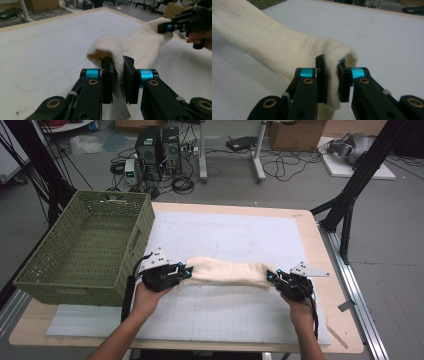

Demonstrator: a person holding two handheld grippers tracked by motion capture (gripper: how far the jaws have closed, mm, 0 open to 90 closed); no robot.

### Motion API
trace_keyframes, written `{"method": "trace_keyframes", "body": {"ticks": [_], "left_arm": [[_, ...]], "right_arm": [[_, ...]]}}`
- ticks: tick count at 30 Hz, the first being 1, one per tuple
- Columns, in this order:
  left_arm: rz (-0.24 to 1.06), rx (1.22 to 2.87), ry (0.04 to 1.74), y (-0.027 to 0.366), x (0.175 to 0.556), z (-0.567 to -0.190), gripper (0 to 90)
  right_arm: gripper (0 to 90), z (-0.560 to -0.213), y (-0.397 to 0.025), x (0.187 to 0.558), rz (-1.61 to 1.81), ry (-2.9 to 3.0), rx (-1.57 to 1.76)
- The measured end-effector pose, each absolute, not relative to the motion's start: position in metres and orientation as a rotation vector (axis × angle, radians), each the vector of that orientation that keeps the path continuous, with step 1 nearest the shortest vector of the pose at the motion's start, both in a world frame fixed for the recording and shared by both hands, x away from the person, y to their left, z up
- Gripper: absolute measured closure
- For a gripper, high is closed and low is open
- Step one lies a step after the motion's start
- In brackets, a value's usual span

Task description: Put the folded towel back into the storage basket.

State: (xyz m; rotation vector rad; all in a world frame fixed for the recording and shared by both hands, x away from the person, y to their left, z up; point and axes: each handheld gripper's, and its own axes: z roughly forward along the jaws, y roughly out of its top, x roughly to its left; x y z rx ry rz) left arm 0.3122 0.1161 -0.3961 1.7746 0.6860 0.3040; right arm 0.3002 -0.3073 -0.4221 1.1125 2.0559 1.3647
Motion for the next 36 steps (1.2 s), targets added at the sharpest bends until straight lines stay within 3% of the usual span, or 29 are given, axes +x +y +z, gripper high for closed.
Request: {"method": "trace_keyframes", "body": {"ticks": [15,23,24,25,26,28,29,30,32,33,36], "left_arm": [[0.324,1.754,0.665,0.123,0.301,-0.388,79.7],[0.343,1.821,0.69,0.115,0.308,-0.399,79.7],[0.348,1.823,0.693,0.114,0.309,-0.4,79.7],[0.353,1.828,0.692,0.114,0.309,-0.4,79.8],[0.357,1.83,0.696,0.114,0.31,-0.401,79.8],[0.357,1.835,0.701,0.115,0.311,-0.402,79.7],[0.359,1.835,0.706,0.115,0.311,-0.403,79.7],[0.359,1.84,0.707,0.116,0.311,-0.404,79.7],[0.359,1.842,0.713,0.116,0.311,-0.406,79.7],[0.356,1.847,0.713,0.116,0.311,-0.406,79.7],[0.362,1.856,0.712,0.116,0.31,-0.409,79.7]], "right_arm": [[82.5,-0.415,-0.301,0.305,1.399,2.04,1.109],[81.4,-0.441,-0.284,0.326,1.177,2.157,1.178],[80.0,-0.443,-0.282,0.328,1.156,2.163,1.175],[66.5,-0.445,-0.279,0.331,1.118,2.153,1.188],[66.5,-0.445,-0.279,0.331,1.118,2.153,1.188],[51.0,-0.45,-0.278,0.336,1.065,2.148,1.226],[50.1,-0.451,-0.278,0.338,1.044,2.153,1.253],[51.4,-0.45,-0.278,0.339,1.048,2.163,1.248],[62.7,-0.451,-0.277,0.339,1.08,2.199,1.241],[74.7,-0.451,-0.277,0.339,1.112,2.224,1.245],[81.0,-0.451,-0.276,0.339,1.131,2.237,1.248]]}}
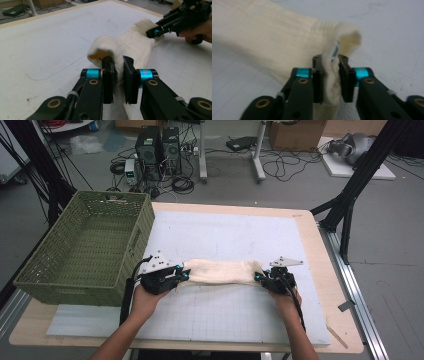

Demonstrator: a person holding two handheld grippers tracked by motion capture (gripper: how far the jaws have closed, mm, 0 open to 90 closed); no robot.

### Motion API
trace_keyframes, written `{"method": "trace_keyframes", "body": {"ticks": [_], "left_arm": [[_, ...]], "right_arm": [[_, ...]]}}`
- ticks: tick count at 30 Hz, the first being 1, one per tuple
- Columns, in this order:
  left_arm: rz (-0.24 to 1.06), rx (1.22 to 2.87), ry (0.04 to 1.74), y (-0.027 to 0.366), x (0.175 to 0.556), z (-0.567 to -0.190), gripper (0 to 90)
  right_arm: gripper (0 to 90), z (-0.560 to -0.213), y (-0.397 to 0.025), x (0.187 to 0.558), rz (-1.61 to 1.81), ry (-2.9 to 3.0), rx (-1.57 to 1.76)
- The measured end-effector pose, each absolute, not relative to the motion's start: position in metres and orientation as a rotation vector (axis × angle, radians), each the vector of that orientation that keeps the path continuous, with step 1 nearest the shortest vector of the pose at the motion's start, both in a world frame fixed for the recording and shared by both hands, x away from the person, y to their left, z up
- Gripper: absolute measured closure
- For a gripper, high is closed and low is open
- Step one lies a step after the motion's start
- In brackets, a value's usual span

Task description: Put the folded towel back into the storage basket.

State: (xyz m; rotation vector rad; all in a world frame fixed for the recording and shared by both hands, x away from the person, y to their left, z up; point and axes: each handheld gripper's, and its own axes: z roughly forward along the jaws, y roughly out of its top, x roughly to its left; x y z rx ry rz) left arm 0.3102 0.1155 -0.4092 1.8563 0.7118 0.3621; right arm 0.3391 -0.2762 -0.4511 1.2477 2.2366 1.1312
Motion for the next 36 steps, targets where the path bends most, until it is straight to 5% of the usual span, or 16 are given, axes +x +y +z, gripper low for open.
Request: {"method": "trace_keyframes", "body": {"ticks": [36], "left_arm": [[0.524,1.667,0.655,0.169,0.262,-0.353,79.7]], "right_arm": [[82.9,-0.373,-0.261,0.339,1.495,2.073,0.844]]}}
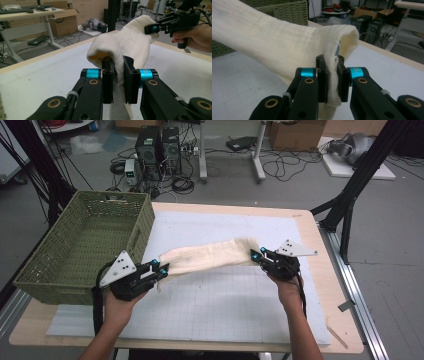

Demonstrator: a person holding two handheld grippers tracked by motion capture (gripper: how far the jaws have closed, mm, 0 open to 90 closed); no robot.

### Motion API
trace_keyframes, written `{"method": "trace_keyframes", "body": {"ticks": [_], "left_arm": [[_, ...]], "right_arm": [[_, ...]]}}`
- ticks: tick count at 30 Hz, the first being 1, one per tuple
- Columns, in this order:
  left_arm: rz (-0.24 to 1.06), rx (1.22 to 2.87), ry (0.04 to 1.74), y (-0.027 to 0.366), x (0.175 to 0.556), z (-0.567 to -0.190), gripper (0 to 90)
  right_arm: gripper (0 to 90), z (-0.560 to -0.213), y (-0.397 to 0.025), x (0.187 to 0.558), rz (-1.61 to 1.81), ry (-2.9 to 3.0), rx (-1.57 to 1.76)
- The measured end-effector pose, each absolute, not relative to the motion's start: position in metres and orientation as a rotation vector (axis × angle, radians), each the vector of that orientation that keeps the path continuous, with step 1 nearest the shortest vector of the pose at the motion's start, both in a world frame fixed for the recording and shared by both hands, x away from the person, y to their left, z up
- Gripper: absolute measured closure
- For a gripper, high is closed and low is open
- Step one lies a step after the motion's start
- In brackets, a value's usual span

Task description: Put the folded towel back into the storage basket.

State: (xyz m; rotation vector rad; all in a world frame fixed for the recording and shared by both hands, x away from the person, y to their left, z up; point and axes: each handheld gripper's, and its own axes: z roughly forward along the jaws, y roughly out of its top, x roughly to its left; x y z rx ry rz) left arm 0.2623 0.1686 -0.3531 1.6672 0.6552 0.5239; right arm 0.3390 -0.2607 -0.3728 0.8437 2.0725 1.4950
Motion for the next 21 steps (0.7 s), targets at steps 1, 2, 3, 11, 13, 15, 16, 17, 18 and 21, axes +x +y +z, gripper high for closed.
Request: {"method": "trace_keyframes", "body": {"ticks": [1,2,3,11,13,15,16,17,18,21], "left_arm": [[0.532,1.663,0.656,0.171,0.261,-0.352,79.7],[0.539,1.66,0.659,0.173,0.26,-0.351,79.7],[0.546,1.656,0.662,0.175,0.258,-0.35,79.7],[0.598,1.605,0.695,0.197,0.248,-0.34,79.7],[0.611,1.592,0.704,0.203,0.245,-0.338,79.8],[0.622,1.58,0.713,0.208,0.243,-0.337,79.8],[0.627,1.576,0.716,0.21,0.242,-0.337,79.8],[0.631,1.572,0.722,0.213,0.241,-0.336,79.8],[0.631,1.566,0.727,0.215,0.24,-0.336,79.8],[0.645,1.557,0.738,0.221,0.237,-0.335,79.8]], "right_arm": [[82.9,-0.37,-0.258,0.341,1.494,2.073,0.838],[82.9,-0.368,-0.255,0.344,1.495,2.079,0.827],[82.9,-0.365,-0.252,0.347,1.495,2.083,0.822],[82.9,-0.342,-0.218,0.371,1.495,2.1,0.754],[82.8,-0.336,-0.209,0.376,1.499,2.101,0.737],[82.8,-0.33,-0.199,0.382,1.503,2.104,0.723],[82.8,-0.328,-0.195,0.384,1.501,2.105,0.717],[82.8,-0.326,-0.191,0.386,1.506,2.1,0.706],[82.8,-0.325,-0.187,0.389,1.511,2.105,0.703],[82.8,-0.32,-0.176,0.395,1.513,2.106,0.685]]}}
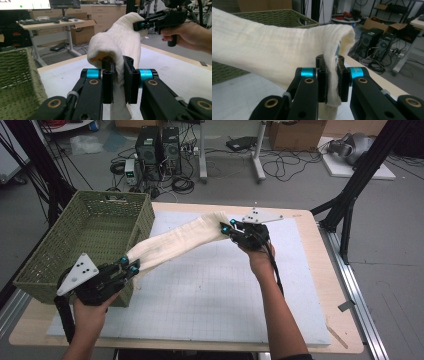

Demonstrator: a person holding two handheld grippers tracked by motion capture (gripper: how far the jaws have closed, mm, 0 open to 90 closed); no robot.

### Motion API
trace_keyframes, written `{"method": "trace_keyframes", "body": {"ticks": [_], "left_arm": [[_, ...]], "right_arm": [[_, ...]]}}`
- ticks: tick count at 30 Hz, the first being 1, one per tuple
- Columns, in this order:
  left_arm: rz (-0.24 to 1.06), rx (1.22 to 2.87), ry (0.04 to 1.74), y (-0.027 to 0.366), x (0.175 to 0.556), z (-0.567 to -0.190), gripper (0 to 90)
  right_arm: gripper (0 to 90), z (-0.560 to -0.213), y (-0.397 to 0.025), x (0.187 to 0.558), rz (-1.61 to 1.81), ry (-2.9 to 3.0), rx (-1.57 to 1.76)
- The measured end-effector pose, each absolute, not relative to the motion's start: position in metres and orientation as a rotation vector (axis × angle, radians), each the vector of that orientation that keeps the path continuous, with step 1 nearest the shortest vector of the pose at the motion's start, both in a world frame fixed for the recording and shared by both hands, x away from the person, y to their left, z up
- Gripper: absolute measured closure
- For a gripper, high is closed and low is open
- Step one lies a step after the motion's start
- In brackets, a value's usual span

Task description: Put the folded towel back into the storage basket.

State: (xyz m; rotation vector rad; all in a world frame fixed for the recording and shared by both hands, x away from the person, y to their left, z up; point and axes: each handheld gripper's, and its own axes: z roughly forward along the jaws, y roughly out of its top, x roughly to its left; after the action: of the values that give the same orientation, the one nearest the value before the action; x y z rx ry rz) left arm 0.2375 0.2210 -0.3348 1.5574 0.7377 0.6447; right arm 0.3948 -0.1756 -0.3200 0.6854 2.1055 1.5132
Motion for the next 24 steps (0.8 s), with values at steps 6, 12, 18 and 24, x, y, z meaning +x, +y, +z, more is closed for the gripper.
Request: {"method": "trace_keyframes", "body": {"ticks": [6,12,18,24], "left_arm": [[0.662,1.545,0.756,0.229,0.234,-0.334,79.8],[0.678,1.515,0.771,0.237,0.231,-0.33,79.8],[0.69,1.492,0.782,0.245,0.227,-0.327,79.8],[0.711,1.468,0.797,0.255,0.223,-0.324,79.8]], "right_arm": [[82.8,-0.314,-0.158,0.406,1.529,2.107,0.673],[82.8,-0.302,-0.136,0.42,1.519,2.121,0.647],[82.8,-0.29,-0.112,0.433,1.511,2.123,0.625],[82.8,-0.281,-0.09,0.441,1.513,2.128,0.598]]}}
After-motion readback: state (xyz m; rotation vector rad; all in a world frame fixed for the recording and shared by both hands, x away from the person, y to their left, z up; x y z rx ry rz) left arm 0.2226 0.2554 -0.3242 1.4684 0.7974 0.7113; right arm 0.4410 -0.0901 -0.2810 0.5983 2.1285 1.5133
